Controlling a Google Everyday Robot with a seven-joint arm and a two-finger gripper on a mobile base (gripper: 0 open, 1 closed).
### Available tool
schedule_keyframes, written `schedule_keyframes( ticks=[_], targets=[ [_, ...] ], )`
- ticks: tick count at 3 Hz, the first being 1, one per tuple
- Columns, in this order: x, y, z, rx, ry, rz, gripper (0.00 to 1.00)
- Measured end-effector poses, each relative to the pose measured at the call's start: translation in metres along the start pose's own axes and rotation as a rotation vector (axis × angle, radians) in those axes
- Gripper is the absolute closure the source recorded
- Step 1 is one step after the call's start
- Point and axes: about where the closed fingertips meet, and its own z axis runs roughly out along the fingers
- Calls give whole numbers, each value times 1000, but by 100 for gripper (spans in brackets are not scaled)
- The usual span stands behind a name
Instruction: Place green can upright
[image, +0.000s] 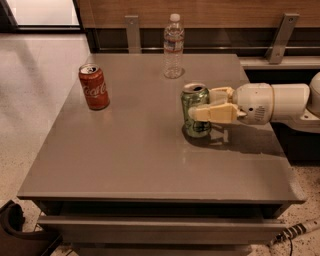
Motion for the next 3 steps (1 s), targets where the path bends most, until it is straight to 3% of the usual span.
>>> schedule_keyframes(
  ticks=[1,3],
  targets=[
    [13,-5,-9,-1,-54,3,100],
    [33,-2,-27,57,-128,-71,100]
  ],
)
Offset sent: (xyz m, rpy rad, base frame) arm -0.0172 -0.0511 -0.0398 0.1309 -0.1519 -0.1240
